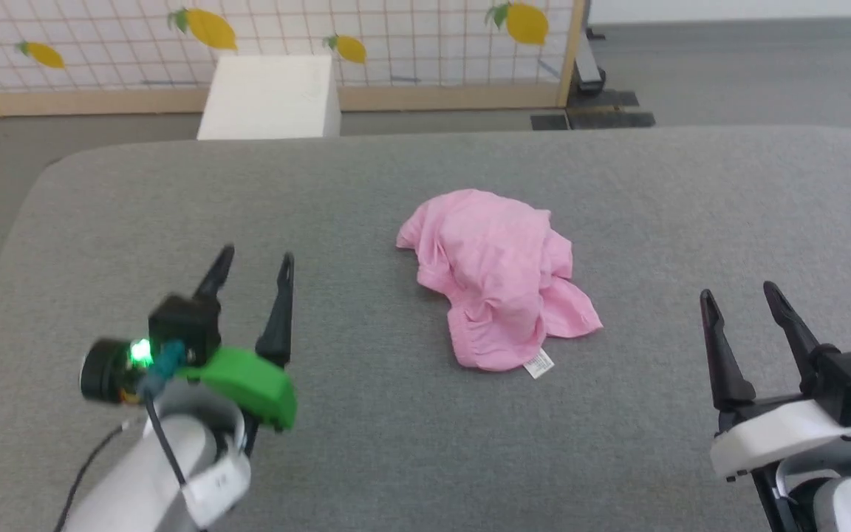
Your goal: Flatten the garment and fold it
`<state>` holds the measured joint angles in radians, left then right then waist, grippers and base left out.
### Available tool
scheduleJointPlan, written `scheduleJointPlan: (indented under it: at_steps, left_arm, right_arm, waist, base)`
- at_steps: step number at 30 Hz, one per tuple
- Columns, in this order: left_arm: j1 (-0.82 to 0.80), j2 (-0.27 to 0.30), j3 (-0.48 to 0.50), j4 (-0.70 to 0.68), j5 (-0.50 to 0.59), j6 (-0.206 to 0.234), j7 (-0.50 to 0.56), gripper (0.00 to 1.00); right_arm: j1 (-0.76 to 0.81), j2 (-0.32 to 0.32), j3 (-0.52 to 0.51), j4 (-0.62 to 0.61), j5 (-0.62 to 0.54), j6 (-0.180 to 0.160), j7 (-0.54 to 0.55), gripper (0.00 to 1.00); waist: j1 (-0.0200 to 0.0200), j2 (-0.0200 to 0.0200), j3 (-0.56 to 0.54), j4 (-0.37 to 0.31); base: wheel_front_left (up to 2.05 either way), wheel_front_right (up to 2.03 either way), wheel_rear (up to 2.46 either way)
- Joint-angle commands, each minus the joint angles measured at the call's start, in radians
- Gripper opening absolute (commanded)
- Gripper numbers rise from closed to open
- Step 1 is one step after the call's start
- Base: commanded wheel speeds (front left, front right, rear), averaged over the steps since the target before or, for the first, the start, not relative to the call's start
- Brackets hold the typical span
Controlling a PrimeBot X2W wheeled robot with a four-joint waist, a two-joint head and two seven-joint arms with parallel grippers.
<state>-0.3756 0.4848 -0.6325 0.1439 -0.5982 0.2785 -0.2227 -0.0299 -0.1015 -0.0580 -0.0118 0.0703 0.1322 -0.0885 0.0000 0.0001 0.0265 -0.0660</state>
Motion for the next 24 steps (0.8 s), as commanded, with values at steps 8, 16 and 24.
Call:
scheduleJointPlan:
  at_steps: [8, 16, 24]
  left_arm:
    - [0.159, 0.027, -0.027, -0.089, 0.04, 0.059, -0.024, 1.0]
    - [0.2, 0.039, -0.043, -0.136, 0.047, 0.07, -0.02, 1.0]
    - [0.182, 0.031, -0.06, -0.181, 0.024, 0.043, 0.017, 1.0]
  right_arm:
    - [0.047, -0.008, 0.005, 0.003, 0.008, -0.002, -0.018, 1.0]
    - [0.054, 0.001, 0.009, 0.01, 0.015, -0.002, -0.015, 1.0]
    - [0.049, 0.005, 0.016, 0.01, 0.015, -0.002, -0.01, 1.0]
  waist:
    - [0.0, -0.0001, -0.036, 0.027]
    - [0.0, -0.0001, -0.033, 0.028]
    - [0.0, -0.0001, -0.008, 0.021]
  base:
    - [0.0, 0.0, 0.0]
    - [0.0, 0.0, 0.0]
    - [0.0, 0.0, 0.0]
